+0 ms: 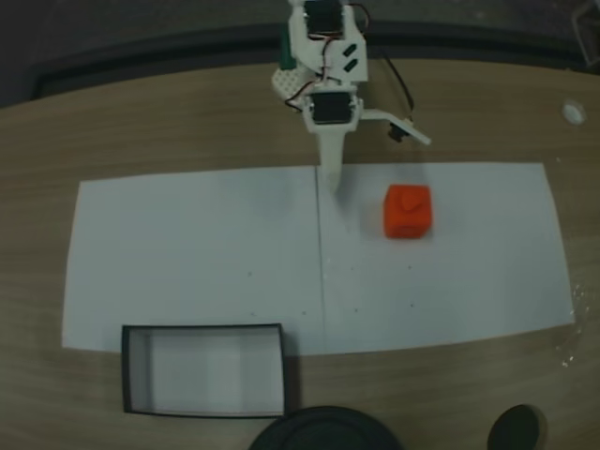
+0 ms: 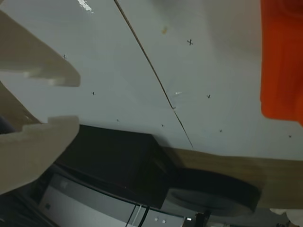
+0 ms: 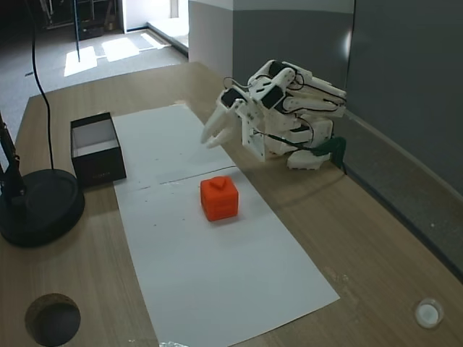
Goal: Grab a orange square and put it in the box.
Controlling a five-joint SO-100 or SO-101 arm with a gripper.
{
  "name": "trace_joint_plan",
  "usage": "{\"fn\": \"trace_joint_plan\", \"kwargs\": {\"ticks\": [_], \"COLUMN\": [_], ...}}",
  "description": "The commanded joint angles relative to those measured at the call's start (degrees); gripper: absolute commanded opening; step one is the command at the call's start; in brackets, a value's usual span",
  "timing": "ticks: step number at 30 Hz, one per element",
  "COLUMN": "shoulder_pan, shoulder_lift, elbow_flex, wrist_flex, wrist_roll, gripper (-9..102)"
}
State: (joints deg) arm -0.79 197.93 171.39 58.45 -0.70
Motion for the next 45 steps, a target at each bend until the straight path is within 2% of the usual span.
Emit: {"fn": "trace_joint_plan", "kwargs": {"ticks": [1,6,13,19,23,27,33,39,45], "shoulder_pan": [-2.11,-3.16,-4.75,-21.80,-31.03,-32.78,-32.52,-26.46,-22.76], "shoulder_lift": [0.09,-11.78,-45.53,-71.37,-82.88,-89.74,-94.57,-100.90,-105.03], "elbow_flex": [-10.11,-23.55,-45.97,-66.27,-72.95,-73.92,-73.21,-73.12,-73.12], "wrist_flex": [-1.67,2.90,14.59,31.03,36.30,35.95,29.00,24.70,24.08], "wrist_roll": [0.35,1.85,1.49,-4.22,-5.10,-9.23,-11.07,-12.04,-15.29], "gripper": [15,21,37,37,37,37,37,37,37]}}
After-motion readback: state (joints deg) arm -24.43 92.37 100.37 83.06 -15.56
